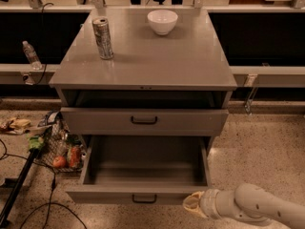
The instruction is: Close middle drawer
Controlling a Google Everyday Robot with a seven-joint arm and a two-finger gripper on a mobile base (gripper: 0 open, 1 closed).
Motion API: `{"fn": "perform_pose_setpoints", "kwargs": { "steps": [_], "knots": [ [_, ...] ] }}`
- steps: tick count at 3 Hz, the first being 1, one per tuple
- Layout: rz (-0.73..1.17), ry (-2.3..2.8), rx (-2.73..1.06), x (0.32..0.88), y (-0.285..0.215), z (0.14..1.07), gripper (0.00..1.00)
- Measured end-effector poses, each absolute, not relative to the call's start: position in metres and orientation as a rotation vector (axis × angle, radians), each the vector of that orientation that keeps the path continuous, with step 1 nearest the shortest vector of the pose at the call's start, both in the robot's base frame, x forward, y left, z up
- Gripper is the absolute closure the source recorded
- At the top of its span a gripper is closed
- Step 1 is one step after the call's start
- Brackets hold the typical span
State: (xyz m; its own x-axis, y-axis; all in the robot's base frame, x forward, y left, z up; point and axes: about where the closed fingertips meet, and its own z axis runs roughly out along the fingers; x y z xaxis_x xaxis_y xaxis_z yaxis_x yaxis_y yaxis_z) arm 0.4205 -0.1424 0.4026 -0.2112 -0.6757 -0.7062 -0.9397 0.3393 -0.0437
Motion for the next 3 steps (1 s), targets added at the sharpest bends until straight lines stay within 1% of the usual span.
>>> {"fn": "perform_pose_setpoints", "kwargs": {
  "steps": [1,3],
  "knots": [
    [0.401,1.970,-1.412,0.432,-0.130,0.398,1.00],
    [0.075,1.870,-1.374,0.503,-0.137,0.418,1.00]
  ]
}}
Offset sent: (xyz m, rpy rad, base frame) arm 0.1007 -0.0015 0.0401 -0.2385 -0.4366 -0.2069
